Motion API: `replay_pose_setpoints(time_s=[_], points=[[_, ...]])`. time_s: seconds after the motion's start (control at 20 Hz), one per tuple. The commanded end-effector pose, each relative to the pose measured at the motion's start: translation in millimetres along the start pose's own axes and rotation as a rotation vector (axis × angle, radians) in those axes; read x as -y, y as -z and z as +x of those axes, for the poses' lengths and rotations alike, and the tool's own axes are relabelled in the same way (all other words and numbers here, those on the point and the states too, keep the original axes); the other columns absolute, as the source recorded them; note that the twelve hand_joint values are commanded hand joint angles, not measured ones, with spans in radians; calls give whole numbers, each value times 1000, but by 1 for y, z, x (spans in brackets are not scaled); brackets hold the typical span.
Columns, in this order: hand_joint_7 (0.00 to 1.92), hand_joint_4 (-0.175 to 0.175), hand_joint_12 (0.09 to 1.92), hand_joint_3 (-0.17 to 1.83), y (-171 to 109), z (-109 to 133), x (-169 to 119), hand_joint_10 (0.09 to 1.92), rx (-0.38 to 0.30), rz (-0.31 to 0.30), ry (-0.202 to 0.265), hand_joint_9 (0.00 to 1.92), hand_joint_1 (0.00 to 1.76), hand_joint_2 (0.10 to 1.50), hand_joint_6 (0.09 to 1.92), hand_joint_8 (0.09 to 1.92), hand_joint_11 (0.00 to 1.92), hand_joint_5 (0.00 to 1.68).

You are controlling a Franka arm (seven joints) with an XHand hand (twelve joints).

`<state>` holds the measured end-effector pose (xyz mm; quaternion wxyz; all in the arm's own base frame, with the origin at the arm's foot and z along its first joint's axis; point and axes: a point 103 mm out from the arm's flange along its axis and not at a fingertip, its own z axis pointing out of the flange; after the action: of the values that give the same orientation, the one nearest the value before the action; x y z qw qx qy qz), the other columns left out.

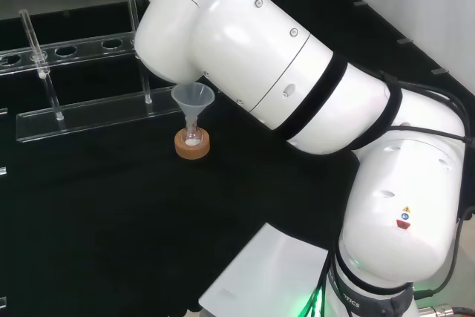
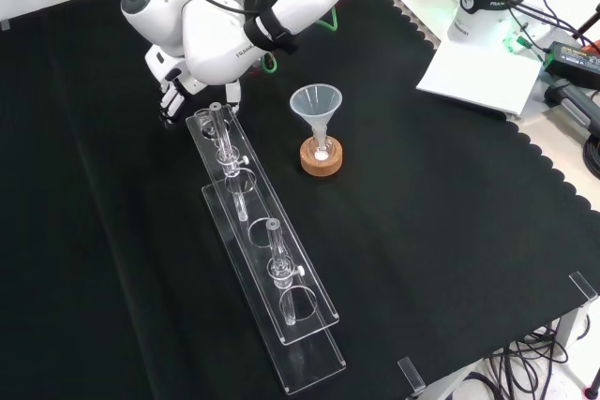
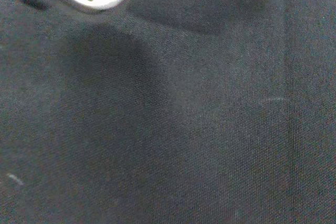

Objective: Put the weighing funnel back on the table.

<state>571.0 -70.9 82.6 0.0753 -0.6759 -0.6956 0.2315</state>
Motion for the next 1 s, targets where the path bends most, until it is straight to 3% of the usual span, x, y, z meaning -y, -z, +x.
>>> replay_pose_setpoints(time_s=[0.05,0.45,1.0], points=[[128,-3,1292,474,6,-1,9,87,-6,9,23,685,809,601,134,606,378,243],[29,0,1347,378,33,-8,38,87,-17,-53,23,574,673,589,87,568,258,160],[69,0,1357,351,67,-9,93,87,-14,-96,1,616,669,604,87,579,276,172]])
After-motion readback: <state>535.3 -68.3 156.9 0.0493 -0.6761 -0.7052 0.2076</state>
